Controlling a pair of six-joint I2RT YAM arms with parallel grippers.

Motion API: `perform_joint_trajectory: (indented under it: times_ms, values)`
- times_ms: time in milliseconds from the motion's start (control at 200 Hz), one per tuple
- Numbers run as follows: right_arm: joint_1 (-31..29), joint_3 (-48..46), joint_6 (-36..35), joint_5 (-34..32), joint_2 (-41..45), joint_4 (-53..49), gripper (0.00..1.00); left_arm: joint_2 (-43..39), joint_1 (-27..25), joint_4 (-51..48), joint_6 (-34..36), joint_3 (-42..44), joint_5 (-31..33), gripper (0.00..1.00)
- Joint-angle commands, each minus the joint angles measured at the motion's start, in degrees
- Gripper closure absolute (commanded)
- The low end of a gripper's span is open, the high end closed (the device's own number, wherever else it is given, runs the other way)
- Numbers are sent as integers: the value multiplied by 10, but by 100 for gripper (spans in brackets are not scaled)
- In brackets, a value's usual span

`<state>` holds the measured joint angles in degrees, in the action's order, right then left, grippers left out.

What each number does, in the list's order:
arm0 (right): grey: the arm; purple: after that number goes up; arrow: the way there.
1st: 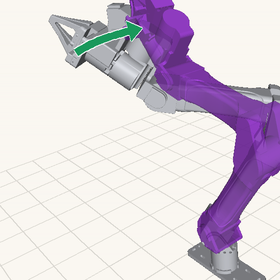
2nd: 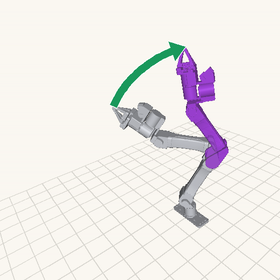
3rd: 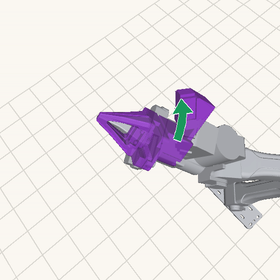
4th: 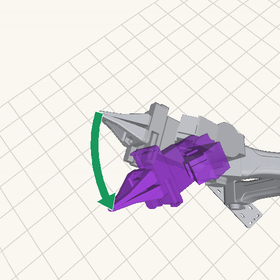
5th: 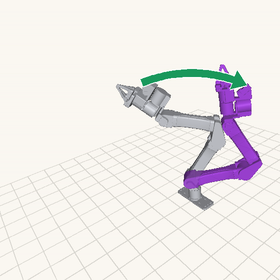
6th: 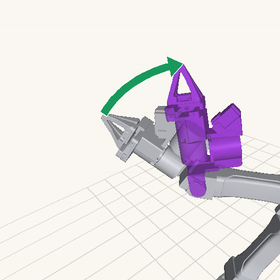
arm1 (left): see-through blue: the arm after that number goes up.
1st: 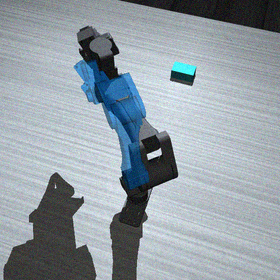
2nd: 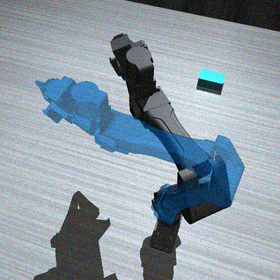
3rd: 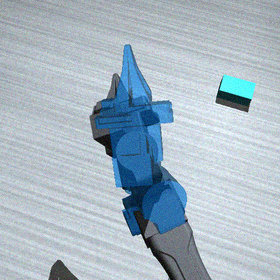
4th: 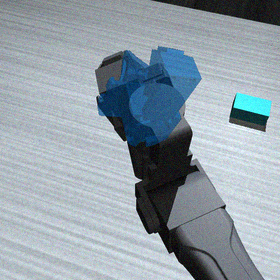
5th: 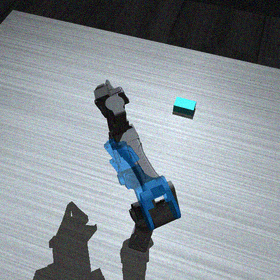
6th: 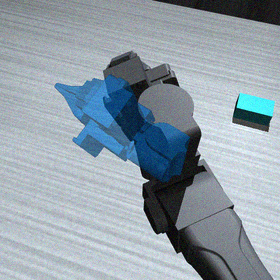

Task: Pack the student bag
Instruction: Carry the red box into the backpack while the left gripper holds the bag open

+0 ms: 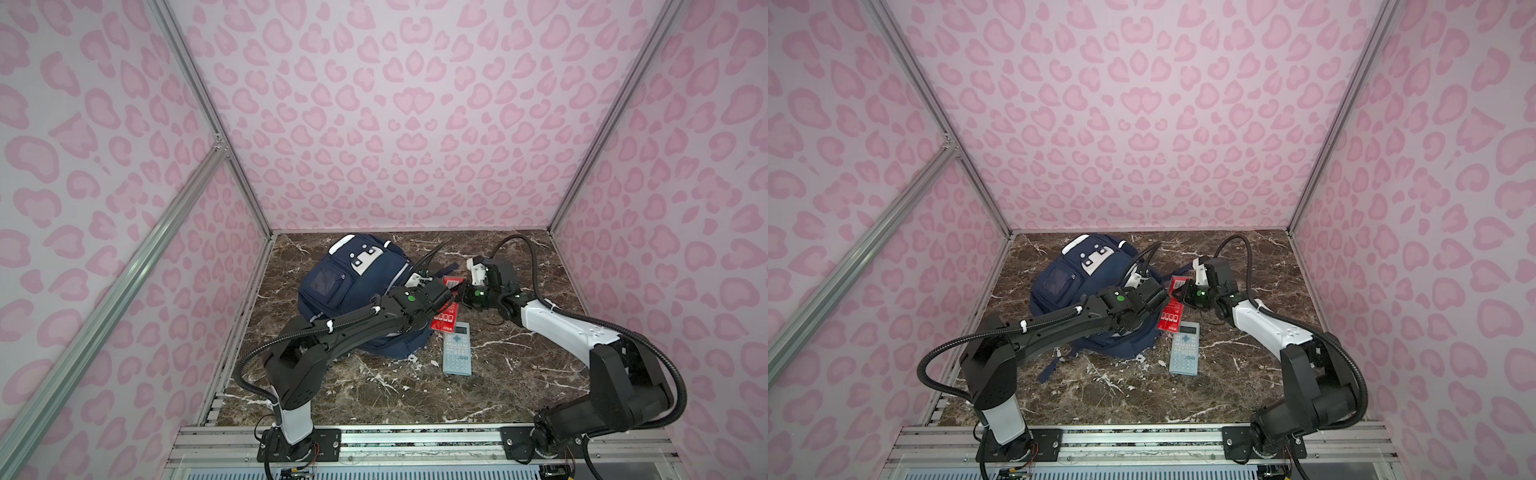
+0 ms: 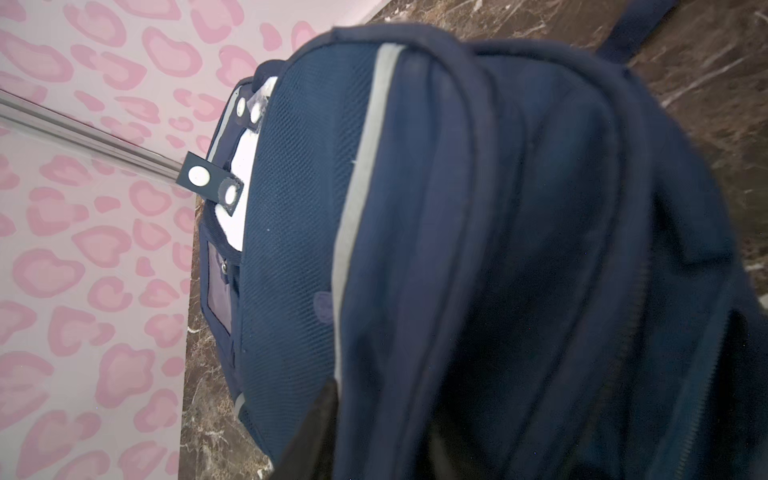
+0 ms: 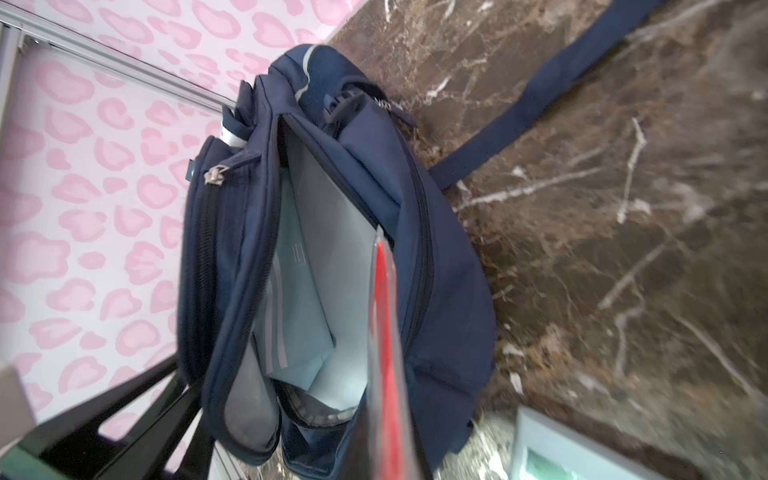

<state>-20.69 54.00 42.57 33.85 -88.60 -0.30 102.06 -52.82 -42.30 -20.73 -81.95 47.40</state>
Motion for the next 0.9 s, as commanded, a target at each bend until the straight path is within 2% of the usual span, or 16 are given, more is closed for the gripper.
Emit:
perform_joint_trajectory:
  times_ms: [0,105,235,305,425,565,725,745,815,895]
  values:
    - [-17,24,41,23,-50,122,100,-43,13,24,15,7,-26,97]
    - [-38,48,89,36,-108,215,100,-88,23,30,15,10,-73,97]
    - [-59,92,112,26,-153,226,100,-142,57,69,19,34,-196,97]
    - [-73,120,111,13,-183,228,100,-162,70,82,13,44,-235,97]
    - [-117,198,79,-38,-266,200,100,-172,91,92,14,45,-263,97]
    - [-172,239,95,-81,-327,229,100,-164,105,101,3,63,-293,97]
    - [-206,278,31,-142,-341,121,100,-161,109,122,-10,83,-311,97]
    - [-206,273,28,-145,-337,121,97,-159,109,124,-13,84,-313,97]
    - [-197,243,33,-143,-320,129,73,-151,111,129,-21,92,-313,97]
    - [-178,206,52,-123,-296,145,55,-142,112,137,-32,102,-308,97]
